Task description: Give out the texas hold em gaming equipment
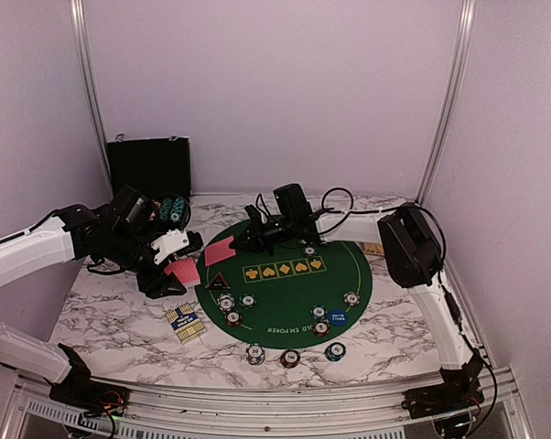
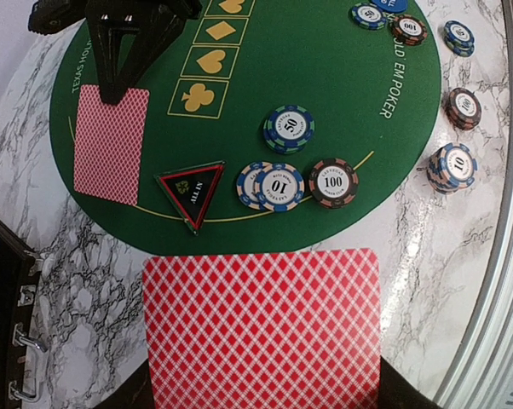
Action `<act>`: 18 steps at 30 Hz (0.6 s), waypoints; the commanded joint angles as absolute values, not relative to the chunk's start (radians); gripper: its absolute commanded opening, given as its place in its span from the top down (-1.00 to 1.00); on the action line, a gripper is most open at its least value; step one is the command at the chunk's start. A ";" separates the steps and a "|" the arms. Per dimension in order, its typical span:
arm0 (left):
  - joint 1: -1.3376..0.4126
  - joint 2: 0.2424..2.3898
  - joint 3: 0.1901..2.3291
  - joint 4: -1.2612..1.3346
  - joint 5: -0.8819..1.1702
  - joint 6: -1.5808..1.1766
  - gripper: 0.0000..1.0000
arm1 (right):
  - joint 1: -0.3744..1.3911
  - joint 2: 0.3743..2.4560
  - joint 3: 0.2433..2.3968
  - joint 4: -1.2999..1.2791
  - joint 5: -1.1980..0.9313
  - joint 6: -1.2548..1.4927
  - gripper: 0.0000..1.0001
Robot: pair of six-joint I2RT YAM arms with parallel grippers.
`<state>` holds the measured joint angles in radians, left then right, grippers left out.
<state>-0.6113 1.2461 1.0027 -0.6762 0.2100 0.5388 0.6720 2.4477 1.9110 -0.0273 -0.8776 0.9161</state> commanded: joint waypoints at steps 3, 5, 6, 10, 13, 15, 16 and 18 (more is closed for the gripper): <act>-0.603 1.243 1.034 -0.685 0.249 0.526 0.71 | 0.666 2.553 2.047 0.007 -0.853 0.966 1.00; -0.603 1.246 1.038 -0.685 0.253 0.520 0.71 | 0.666 2.586 2.065 0.045 -0.854 0.991 1.00; -0.603 1.248 1.038 -0.684 0.253 0.520 0.71 | 0.666 2.601 2.074 0.055 -0.852 1.001 1.00; -0.603 1.253 1.035 -0.685 0.247 0.520 0.71 | 0.666 2.647 2.100 0.095 -0.843 1.034 1.00; -0.603 1.253 1.037 -0.684 0.247 0.520 0.71 | 0.667 2.668 2.128 0.094 -0.826 1.033 1.00; -0.603 1.256 1.040 -0.684 0.246 0.520 0.72 | 0.667 2.682 2.146 0.088 -0.813 1.026 1.00; -0.603 1.257 1.041 -0.684 0.245 0.520 0.72 | 0.667 2.691 2.156 0.083 -0.805 1.022 1.00; -0.603 1.258 1.044 -0.685 0.243 0.518 0.72 | 0.667 2.706 2.168 0.077 -0.794 1.021 1.00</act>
